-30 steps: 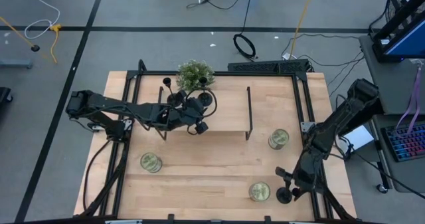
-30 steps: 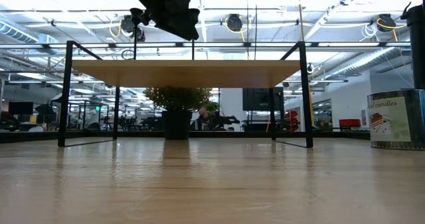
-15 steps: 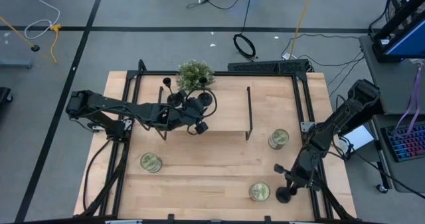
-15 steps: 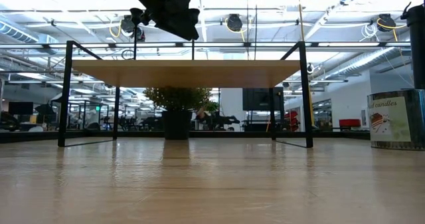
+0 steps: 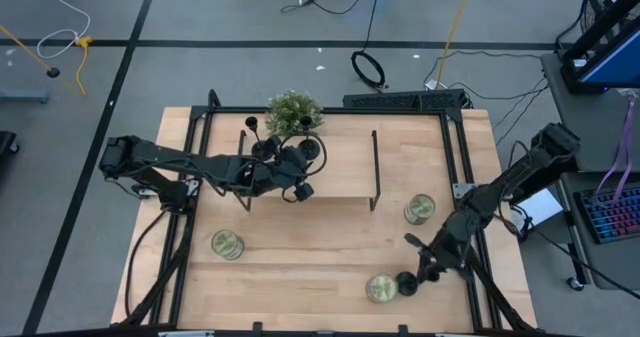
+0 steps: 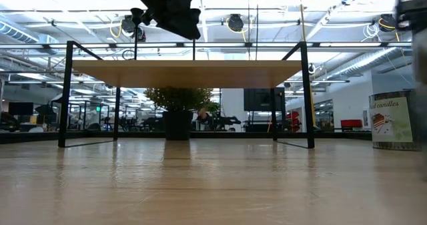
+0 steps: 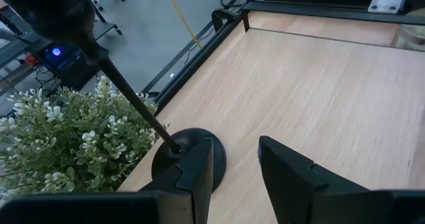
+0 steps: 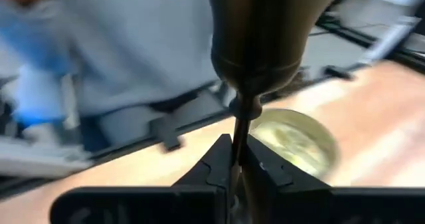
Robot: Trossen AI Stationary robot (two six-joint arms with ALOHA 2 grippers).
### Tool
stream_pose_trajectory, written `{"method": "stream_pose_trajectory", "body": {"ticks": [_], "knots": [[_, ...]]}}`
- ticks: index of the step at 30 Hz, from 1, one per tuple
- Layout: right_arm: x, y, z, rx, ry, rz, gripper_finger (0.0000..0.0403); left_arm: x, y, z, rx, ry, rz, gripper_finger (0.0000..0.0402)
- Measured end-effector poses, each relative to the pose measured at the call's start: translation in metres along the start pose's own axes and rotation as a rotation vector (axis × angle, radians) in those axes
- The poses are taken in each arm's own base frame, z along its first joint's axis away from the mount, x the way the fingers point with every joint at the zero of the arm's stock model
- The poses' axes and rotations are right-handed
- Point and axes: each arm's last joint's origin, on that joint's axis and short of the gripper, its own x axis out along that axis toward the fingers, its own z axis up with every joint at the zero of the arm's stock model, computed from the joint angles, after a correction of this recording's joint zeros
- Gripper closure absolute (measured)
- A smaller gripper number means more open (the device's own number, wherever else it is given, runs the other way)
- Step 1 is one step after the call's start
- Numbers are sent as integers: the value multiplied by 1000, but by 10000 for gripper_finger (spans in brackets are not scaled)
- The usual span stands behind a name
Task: Pick & Place candle stick holders
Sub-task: Put the black candle holder on the shelf aligned with the black candle holders
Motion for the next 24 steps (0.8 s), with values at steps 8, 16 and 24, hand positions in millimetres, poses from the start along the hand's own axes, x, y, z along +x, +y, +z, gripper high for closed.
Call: {"method": "stream_pose_trajectory", "body": {"ticks": [8,16,24], "knots": [[-24,-35,5,81,-35,-432,391,0,-1,4,-12,-35,-7,272],[-57,-71,47,-90,-315,-987,387,0,-1,4,25,-35,-7,272],[-81,-112,87,-81,-307,-1211,390,0,-1,4,24,-36,-7,272]]}}
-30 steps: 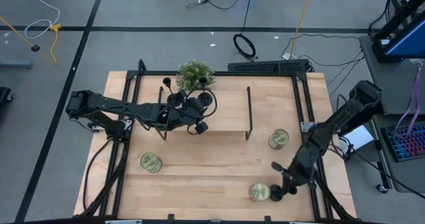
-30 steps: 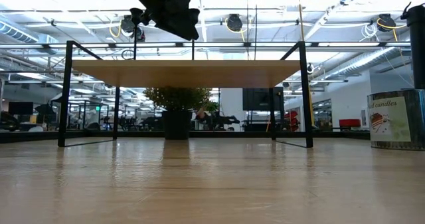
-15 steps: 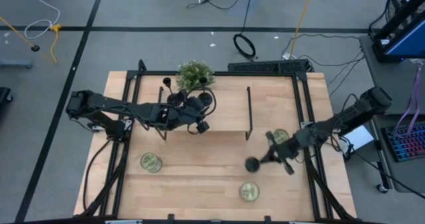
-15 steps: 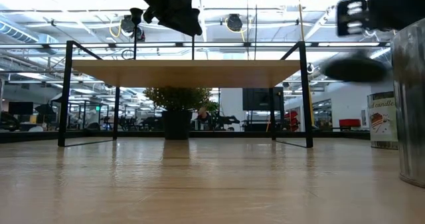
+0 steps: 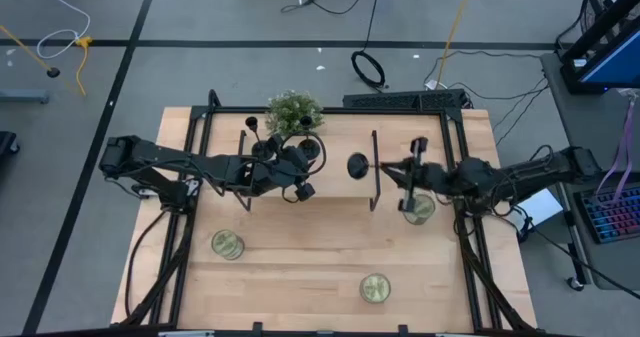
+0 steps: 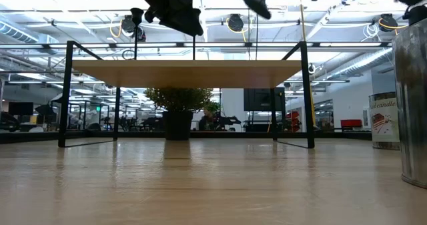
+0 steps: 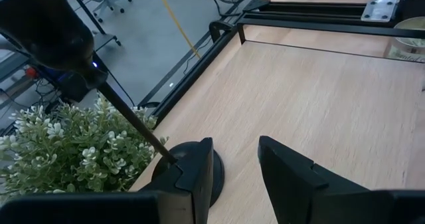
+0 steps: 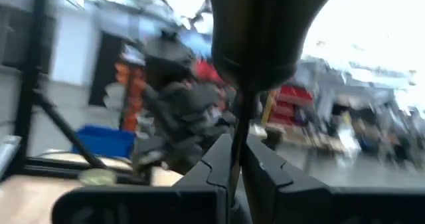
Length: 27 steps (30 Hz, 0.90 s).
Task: Pick & Place candle stick holders
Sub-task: Put the black candle holder on the shelf aligned with the black candle holders
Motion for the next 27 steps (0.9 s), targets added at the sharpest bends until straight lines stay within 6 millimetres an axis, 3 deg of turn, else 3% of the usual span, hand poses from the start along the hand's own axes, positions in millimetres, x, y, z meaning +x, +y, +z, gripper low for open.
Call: {"method": "stream_pose_trajectory", "body": {"ticks": [5,10,19,27], "knots": [[40,-28,9,46,248,-131,391,0,0,2,-6,-18,-3,272],[61,-52,-18,117,415,-255,392,0,0,4,-4,-33,-6,272],[68,-74,-50,275,519,-318,392,0,0,4,-1,-32,-6,272],[69,-76,-54,318,538,-254,382,0,0,4,-1,-32,-6,272]]}}
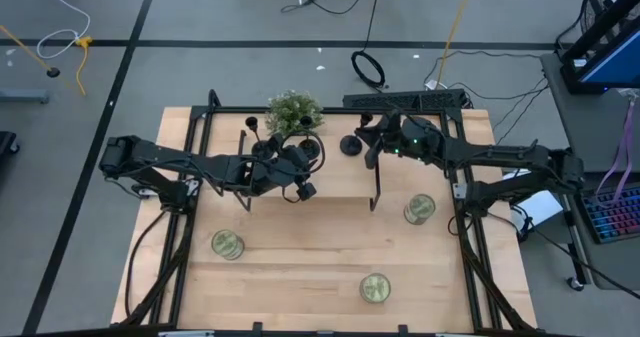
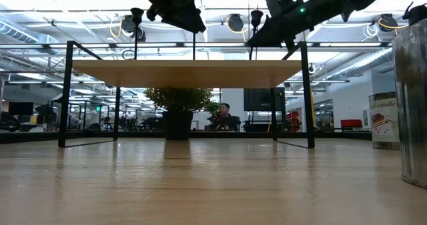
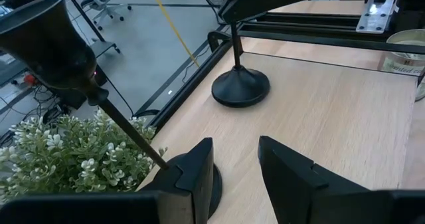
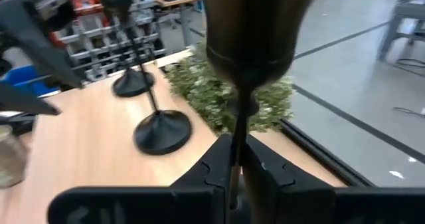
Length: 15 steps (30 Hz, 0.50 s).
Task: Pick & Place candle stick holders
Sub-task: Put the black candle holder on the shelf aligned with the black candle holders
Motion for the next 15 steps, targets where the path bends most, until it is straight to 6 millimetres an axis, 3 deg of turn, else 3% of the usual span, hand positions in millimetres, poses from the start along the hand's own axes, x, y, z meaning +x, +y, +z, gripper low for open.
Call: {"method": "stream_pose_trajectory", "body": {"ticks": [15], "knots": [[-4,0,0,-51,20,30,383,0,0,0,-1,0,0,272]]}}
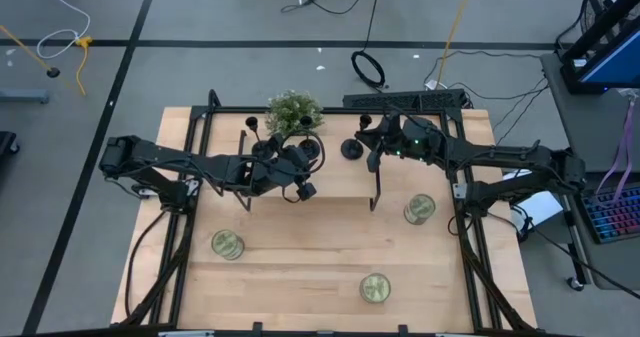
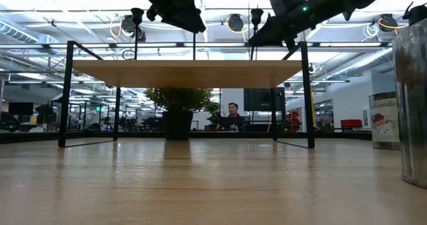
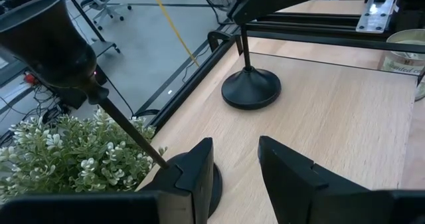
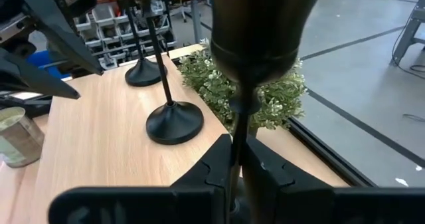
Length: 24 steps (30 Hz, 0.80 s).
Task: Pick & Place candle stick holders
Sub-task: Put the black candle holder on the shelf aligned with the black candle holders, then put the middle silver scented candle on the shelf
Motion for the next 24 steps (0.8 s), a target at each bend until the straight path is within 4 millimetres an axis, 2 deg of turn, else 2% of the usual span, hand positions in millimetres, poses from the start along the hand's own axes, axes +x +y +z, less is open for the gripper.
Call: {"method": "stream_pose_trajectory", "body": {"ticks": [6,18,24], "knots": [[0,0,-2,-20,16,-3,367,0,0,0,0,0,0,272],[0,0,-2,-38,13,-4,296,0,0,0,0,0,0,272],[-10,-1,-1,-49,46,-6,273,-1,-2,-1,9,9,-12,272]]}}
